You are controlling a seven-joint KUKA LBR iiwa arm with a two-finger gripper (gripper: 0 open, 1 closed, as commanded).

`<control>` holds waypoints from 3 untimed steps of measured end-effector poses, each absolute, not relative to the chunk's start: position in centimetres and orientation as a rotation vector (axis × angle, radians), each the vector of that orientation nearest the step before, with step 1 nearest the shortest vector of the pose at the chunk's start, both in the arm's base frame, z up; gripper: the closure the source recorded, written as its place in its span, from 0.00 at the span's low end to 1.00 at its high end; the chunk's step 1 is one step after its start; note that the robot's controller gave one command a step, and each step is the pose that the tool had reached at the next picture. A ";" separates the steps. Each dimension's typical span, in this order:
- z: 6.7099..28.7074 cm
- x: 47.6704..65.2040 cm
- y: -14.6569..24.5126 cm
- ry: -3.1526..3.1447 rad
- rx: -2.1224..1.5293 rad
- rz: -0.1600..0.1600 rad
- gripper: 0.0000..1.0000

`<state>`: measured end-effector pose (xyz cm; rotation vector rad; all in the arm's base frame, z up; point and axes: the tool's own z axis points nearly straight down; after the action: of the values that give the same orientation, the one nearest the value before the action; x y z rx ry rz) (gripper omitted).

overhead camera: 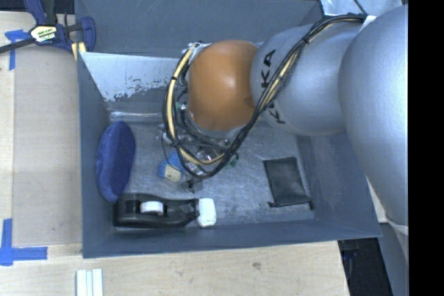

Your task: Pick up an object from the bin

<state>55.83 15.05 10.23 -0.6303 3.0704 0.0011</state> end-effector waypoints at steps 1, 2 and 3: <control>10.1 55.8 15.3 3.034 -0.792 0.001 0.00; 6.9 56.0 15.2 2.954 -1.074 0.000 0.00; 7.0 56.1 15.1 2.956 -1.067 0.001 0.00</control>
Offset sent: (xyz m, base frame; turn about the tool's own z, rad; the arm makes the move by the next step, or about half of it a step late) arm -0.0018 0.0023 -0.0017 -0.1070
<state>56.09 15.14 6.96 -1.0672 2.9559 0.0014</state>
